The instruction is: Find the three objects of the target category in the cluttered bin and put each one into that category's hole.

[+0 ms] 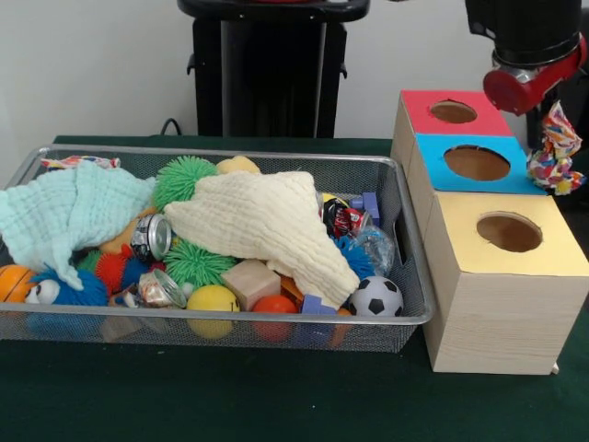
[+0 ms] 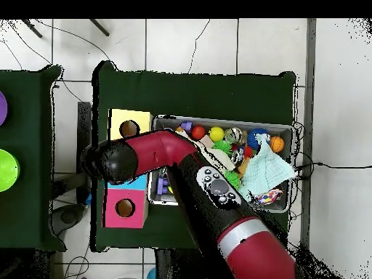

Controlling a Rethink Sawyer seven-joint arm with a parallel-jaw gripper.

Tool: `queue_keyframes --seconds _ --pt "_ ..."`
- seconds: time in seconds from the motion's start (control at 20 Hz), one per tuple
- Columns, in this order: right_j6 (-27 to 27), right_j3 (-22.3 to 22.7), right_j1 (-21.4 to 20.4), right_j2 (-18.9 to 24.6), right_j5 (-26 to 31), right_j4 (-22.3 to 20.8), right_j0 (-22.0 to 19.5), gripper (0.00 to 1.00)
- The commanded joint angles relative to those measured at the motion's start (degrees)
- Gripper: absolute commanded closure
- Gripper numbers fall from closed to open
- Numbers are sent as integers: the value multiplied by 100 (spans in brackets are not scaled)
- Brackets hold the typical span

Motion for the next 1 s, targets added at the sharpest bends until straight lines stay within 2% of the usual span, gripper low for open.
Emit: queue_keyframes --seconds 0.05,0.4,1.0 --pt "1428 -554 214 -1124 -36 -203 305 100" --pt "1277 -690 136 -1563 -185 -300 619 100" --pt "1193 -725 77 -1894 -630 -246 868 100"
